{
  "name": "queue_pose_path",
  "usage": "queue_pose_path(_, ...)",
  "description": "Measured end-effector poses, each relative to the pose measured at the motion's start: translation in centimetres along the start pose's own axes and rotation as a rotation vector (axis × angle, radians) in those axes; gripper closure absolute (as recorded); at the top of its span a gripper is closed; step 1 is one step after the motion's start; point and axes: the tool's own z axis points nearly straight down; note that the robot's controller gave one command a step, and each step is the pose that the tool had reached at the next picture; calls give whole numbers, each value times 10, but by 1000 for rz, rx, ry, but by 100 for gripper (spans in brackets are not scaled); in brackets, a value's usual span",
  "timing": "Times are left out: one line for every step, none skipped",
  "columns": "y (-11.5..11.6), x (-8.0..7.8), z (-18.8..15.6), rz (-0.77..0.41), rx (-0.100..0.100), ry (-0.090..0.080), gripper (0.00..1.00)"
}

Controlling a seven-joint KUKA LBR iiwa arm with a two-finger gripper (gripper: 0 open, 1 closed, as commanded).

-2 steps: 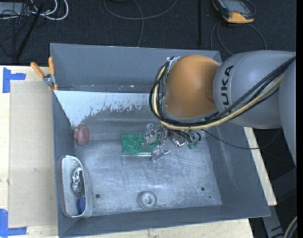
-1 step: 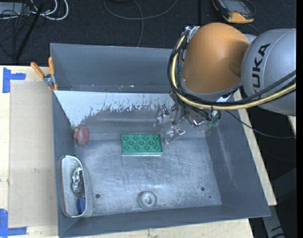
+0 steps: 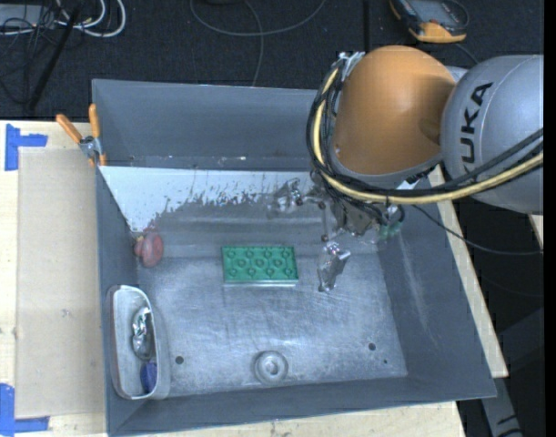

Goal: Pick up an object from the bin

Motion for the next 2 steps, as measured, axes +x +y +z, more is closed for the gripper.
queue_pose_path(36, -47, 166, -77, -2, -9, 0)
queue_pose_path(-6, -30, 164, -287, 0, -3, 0)
